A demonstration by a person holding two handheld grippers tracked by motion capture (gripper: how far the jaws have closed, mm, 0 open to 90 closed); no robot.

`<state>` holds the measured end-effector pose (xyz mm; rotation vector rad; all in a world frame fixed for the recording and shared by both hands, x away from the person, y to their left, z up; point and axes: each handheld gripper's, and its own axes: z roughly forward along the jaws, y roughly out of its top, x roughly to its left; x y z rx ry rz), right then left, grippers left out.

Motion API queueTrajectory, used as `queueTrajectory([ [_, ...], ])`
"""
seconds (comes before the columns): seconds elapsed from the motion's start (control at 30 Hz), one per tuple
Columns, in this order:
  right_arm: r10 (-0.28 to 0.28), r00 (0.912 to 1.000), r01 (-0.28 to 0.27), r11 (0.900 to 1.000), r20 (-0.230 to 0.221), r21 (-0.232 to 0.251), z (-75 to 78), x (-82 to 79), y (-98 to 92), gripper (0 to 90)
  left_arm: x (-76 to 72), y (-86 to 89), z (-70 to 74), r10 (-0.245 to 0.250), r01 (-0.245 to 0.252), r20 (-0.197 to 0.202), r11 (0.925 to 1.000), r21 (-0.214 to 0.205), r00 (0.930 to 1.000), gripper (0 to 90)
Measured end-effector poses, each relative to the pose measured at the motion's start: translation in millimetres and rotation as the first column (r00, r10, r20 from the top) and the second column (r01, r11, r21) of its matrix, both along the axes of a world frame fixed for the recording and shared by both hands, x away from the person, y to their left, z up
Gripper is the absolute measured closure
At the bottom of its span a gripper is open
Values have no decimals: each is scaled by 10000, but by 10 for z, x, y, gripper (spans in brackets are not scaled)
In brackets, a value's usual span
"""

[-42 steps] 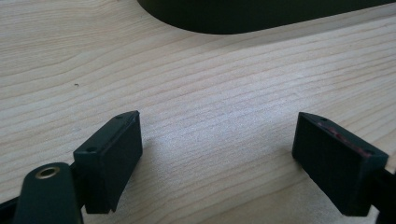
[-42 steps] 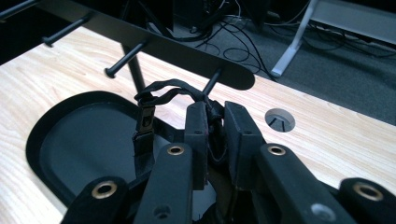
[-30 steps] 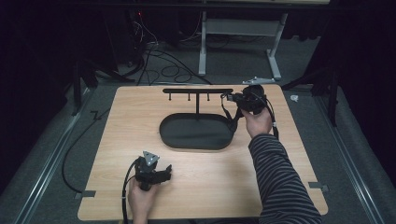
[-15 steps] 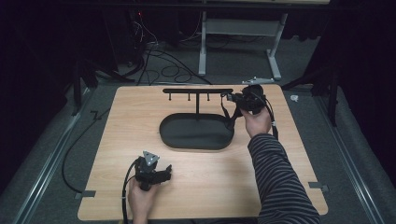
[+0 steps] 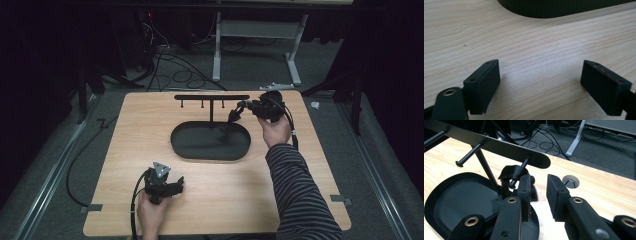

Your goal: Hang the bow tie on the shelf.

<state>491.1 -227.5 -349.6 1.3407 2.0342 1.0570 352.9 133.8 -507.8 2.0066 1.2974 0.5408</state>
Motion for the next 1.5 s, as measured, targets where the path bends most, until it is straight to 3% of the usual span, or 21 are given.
queueTrajectory([
  [0.67,32,10000,-35,9994,81,346,25,-145,-146,713,0,0,0,-1,1,-2,10000,2,10000,163],
  [1.5,-134,9998,144,9978,-157,652,-120,-394,-438,689,0,0,2,-6,6,-14,10000,16,10000,162],
])
